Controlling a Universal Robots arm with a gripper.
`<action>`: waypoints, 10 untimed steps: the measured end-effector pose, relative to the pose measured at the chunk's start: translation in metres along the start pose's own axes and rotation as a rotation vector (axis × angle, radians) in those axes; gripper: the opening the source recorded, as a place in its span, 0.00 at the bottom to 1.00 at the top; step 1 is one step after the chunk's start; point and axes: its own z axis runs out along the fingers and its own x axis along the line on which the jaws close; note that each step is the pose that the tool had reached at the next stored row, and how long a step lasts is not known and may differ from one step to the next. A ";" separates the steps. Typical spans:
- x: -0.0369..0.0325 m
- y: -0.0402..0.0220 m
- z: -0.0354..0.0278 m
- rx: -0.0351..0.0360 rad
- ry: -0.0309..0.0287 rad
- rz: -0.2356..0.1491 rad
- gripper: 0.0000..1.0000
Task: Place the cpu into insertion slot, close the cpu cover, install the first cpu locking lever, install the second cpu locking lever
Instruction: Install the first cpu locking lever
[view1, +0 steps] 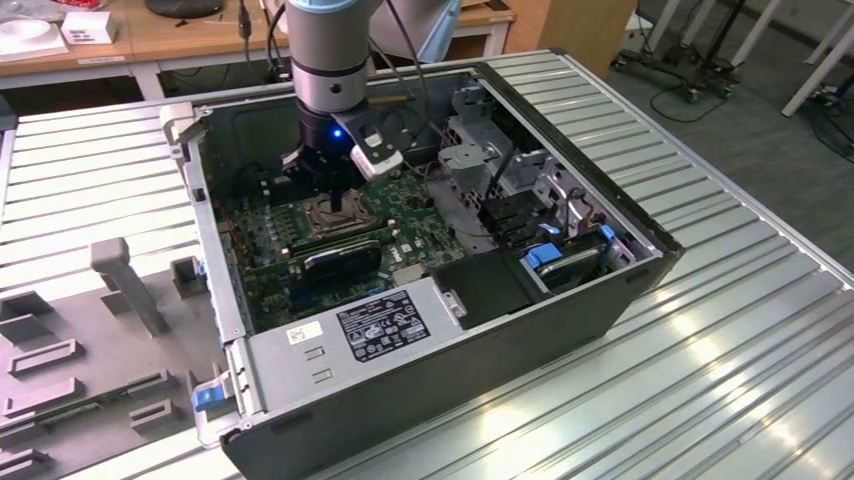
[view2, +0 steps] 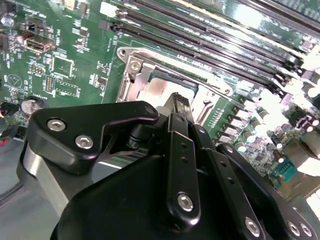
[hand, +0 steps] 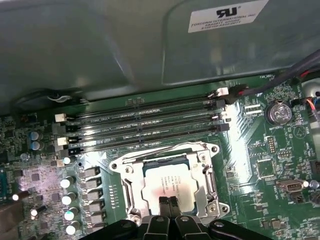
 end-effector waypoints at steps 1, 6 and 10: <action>-0.0001 0.0000 0.0007 -0.0014 -0.0053 -0.032 0.11; 0.0000 0.0001 0.0003 0.0025 -0.0017 -0.046 0.11; 0.0000 0.0004 -0.0047 0.0042 0.0024 -0.046 0.11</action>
